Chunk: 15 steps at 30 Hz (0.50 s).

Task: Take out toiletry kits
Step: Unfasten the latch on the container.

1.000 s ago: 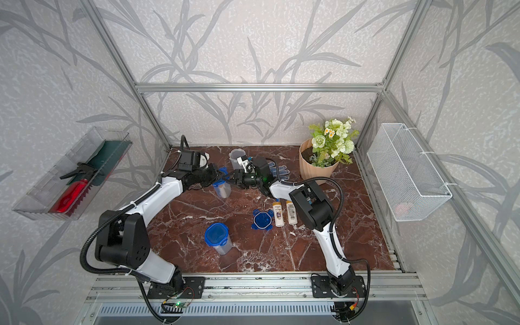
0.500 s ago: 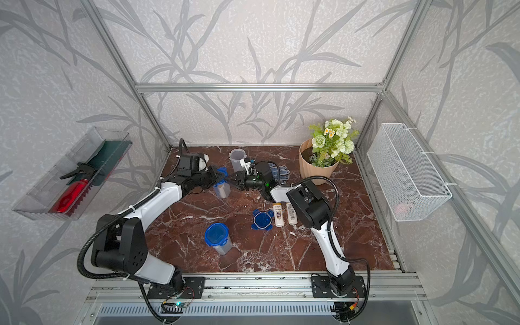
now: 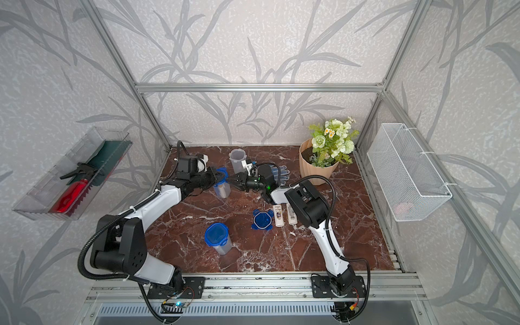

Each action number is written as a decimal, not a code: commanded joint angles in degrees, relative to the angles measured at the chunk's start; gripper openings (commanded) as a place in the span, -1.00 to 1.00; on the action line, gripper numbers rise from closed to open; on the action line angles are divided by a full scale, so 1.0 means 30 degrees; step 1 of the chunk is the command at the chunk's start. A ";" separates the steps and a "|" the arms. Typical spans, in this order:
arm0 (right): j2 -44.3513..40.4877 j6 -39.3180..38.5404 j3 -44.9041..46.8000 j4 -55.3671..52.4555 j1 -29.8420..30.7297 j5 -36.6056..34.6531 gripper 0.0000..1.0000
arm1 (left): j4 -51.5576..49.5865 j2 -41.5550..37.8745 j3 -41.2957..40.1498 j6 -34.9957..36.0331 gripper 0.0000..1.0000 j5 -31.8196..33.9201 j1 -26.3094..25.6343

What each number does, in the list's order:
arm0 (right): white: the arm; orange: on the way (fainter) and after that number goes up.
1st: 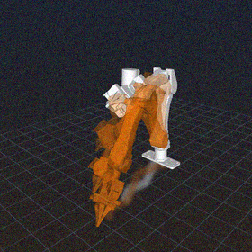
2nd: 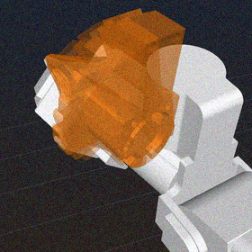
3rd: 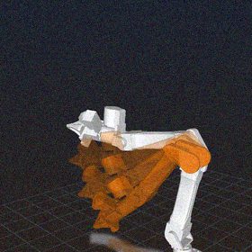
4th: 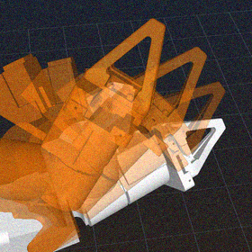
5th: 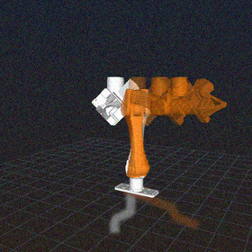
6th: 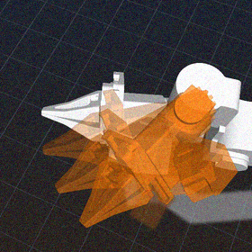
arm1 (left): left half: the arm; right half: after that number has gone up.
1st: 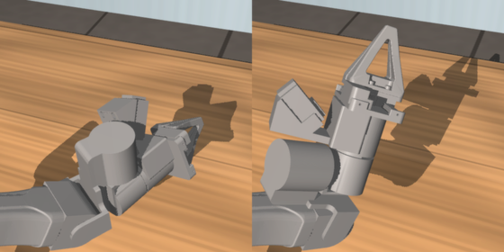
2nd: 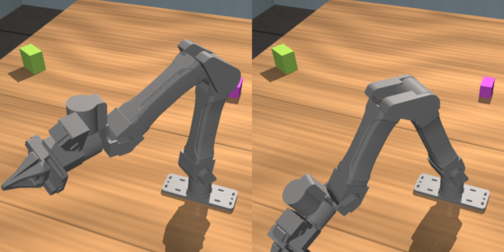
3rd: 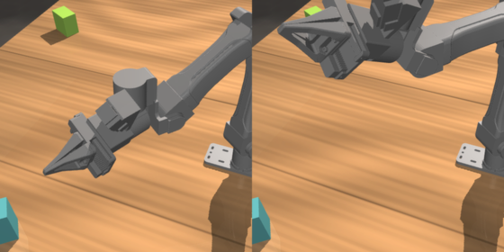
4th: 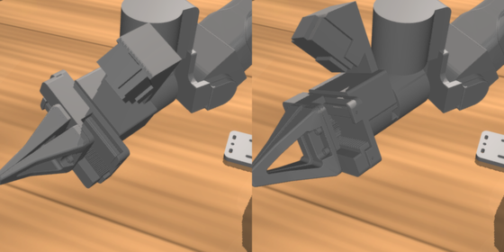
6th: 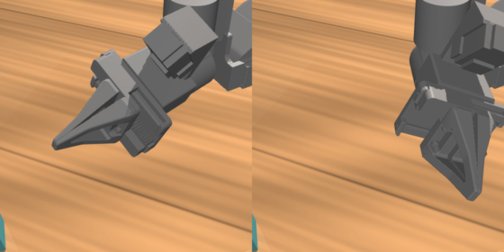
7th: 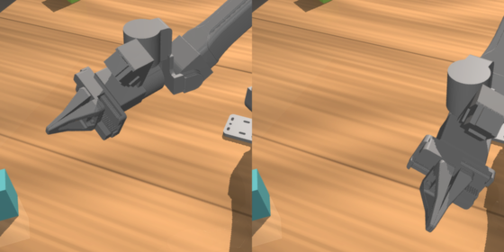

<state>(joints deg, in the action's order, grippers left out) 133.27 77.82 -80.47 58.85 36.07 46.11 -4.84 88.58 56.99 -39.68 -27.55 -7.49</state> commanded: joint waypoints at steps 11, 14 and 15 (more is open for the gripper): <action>-0.2205 -0.0247 -0.0411 0.5169 -0.0277 0.0506 -0.41 | -0.5795 0.2817 -0.2763 0.0282 -1.00 0.2466 0.0415; -0.2321 -0.0247 -0.0345 0.5189 -0.0306 0.0538 -0.41 | -0.5691 0.2792 -0.2956 0.0278 -1.00 0.2442 0.0473; -0.2379 -0.0260 -0.0294 0.5146 -0.0304 0.0513 -0.41 | -0.5708 0.2738 -0.3011 0.0306 -1.00 0.2452 0.0485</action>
<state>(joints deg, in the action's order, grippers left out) 133.25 78.17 -79.83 59.70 35.77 45.91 0.34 89.62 55.46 -39.66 -28.69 -7.20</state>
